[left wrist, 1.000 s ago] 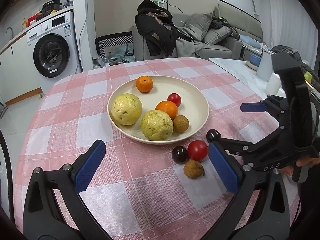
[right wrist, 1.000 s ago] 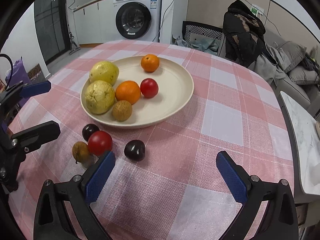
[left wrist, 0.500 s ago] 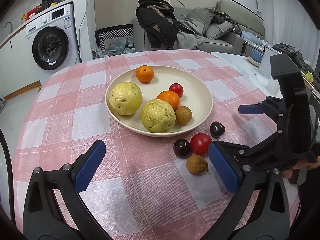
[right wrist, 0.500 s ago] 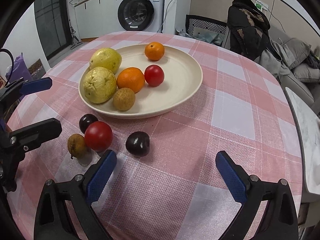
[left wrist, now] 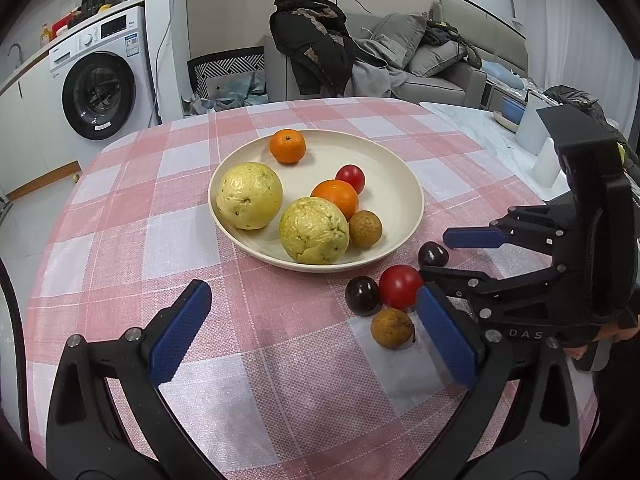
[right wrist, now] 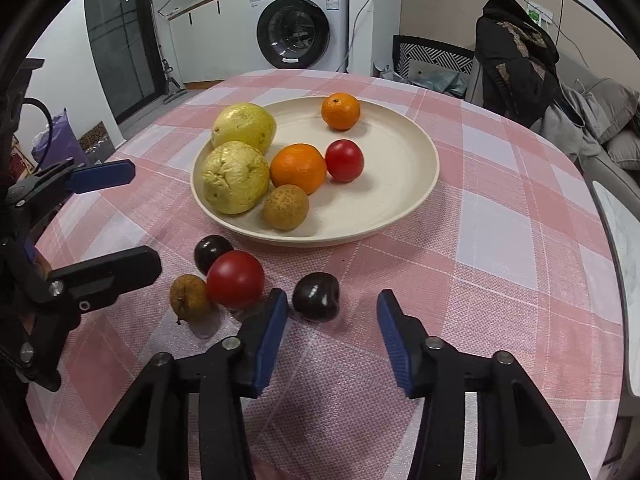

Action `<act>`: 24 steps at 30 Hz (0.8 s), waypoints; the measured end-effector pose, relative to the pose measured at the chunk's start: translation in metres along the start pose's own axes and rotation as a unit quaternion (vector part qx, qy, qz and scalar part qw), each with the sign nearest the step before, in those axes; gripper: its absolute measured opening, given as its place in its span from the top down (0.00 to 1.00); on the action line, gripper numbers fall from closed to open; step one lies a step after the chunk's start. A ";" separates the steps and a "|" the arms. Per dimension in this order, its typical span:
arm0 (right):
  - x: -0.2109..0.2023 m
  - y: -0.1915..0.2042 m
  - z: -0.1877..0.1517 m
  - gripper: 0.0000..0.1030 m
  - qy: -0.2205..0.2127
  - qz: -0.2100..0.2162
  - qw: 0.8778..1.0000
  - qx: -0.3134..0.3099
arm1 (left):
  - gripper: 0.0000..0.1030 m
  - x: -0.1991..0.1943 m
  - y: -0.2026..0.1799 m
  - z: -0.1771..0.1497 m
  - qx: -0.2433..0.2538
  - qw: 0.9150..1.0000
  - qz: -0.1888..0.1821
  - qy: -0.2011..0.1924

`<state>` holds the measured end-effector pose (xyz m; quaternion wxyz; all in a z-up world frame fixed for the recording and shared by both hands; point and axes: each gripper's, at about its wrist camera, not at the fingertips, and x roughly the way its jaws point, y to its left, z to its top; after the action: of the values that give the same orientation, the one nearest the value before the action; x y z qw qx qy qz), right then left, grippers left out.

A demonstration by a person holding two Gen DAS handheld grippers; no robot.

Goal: Organize fruits
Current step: 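Move both grippers back toward the fruits left on the cloth, then grasp a dark plum with the right gripper while the left gripper grasps a brown kiwi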

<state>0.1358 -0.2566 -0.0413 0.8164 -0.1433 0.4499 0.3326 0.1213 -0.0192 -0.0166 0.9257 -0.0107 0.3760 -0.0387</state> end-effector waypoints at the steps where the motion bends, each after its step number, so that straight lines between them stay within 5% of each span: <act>1: -0.001 0.000 0.000 0.59 -0.001 0.003 1.000 0.000 | 0.01 0.000 0.000 0.000 0.000 1.000 0.000 0.000; 14: -0.003 0.006 -0.001 0.76 -0.006 0.012 1.000 -0.005 | 0.01 0.002 -0.006 -0.003 0.009 1.000 -0.003 0.008; 24: -0.013 0.004 0.000 0.77 -0.023 0.009 1.000 -0.003 | 0.01 0.010 -0.015 -0.008 0.026 0.999 -0.011 0.036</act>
<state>0.1286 -0.2588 -0.0301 0.8231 -0.1344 0.4310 0.3444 0.1216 -0.0346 -0.0283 0.9112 0.0106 0.4075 -0.0593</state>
